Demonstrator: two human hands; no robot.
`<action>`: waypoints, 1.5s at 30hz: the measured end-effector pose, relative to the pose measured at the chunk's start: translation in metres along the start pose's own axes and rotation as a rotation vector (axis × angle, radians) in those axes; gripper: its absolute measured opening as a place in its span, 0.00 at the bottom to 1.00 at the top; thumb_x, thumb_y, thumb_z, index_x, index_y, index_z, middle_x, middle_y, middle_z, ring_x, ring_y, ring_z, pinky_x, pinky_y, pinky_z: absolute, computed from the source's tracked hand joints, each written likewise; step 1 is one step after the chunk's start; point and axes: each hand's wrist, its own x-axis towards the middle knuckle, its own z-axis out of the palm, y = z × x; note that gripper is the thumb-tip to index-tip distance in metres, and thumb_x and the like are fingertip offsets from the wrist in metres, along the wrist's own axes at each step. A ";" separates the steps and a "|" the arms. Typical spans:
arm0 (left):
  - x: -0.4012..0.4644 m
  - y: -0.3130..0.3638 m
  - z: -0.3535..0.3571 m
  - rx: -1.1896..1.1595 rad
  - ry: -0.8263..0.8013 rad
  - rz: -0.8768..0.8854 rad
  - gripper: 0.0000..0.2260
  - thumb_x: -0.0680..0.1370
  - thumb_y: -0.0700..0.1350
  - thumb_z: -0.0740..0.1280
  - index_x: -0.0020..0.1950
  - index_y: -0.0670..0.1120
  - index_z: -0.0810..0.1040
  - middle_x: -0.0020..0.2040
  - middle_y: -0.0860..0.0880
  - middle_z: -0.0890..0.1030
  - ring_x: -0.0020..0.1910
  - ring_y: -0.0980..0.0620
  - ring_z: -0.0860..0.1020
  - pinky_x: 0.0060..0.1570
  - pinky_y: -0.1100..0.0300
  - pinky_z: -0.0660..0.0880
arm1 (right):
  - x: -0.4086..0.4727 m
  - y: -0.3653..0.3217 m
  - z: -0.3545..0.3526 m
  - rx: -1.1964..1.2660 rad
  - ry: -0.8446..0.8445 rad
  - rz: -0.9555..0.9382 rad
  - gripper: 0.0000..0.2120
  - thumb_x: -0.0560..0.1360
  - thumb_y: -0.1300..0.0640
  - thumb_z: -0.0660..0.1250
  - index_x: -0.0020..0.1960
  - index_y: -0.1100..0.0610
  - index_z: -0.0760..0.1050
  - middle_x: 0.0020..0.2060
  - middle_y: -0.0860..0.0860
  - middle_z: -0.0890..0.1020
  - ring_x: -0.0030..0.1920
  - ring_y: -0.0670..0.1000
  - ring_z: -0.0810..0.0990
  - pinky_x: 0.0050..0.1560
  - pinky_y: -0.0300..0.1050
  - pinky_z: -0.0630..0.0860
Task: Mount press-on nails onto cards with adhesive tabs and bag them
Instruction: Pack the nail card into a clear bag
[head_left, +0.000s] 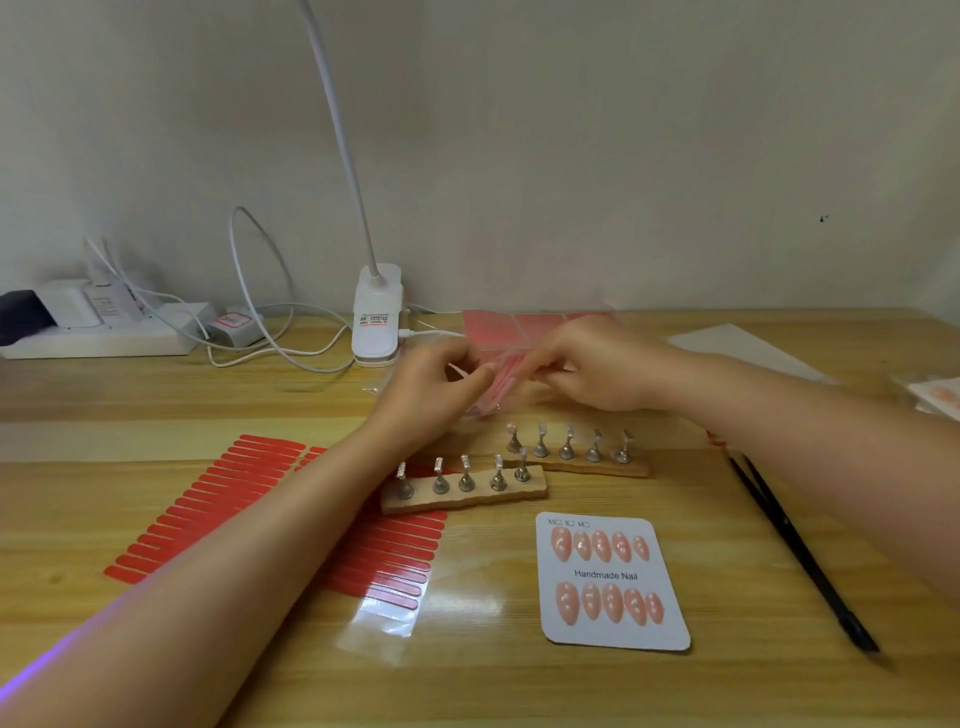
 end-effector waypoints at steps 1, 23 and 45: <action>0.000 -0.001 0.000 -0.023 -0.005 -0.006 0.07 0.75 0.40 0.66 0.40 0.38 0.78 0.37 0.44 0.79 0.34 0.54 0.74 0.39 0.58 0.72 | 0.004 0.000 0.000 -0.024 -0.003 -0.011 0.13 0.78 0.58 0.61 0.60 0.51 0.77 0.58 0.47 0.80 0.56 0.47 0.76 0.50 0.34 0.66; -0.005 -0.003 0.000 -0.146 0.061 0.031 0.09 0.77 0.40 0.66 0.36 0.45 0.76 0.34 0.53 0.76 0.33 0.66 0.72 0.36 0.74 0.66 | 0.024 0.011 0.009 -0.454 0.090 -0.335 0.15 0.78 0.44 0.57 0.57 0.48 0.78 0.52 0.46 0.81 0.53 0.49 0.77 0.42 0.42 0.69; -0.005 -0.012 0.002 0.113 -0.129 -0.032 0.07 0.75 0.40 0.65 0.51 0.46 0.82 0.54 0.50 0.80 0.56 0.53 0.75 0.59 0.57 0.70 | -0.003 0.030 -0.013 0.018 0.367 -0.076 0.05 0.74 0.55 0.67 0.42 0.55 0.80 0.34 0.46 0.76 0.35 0.46 0.72 0.38 0.41 0.70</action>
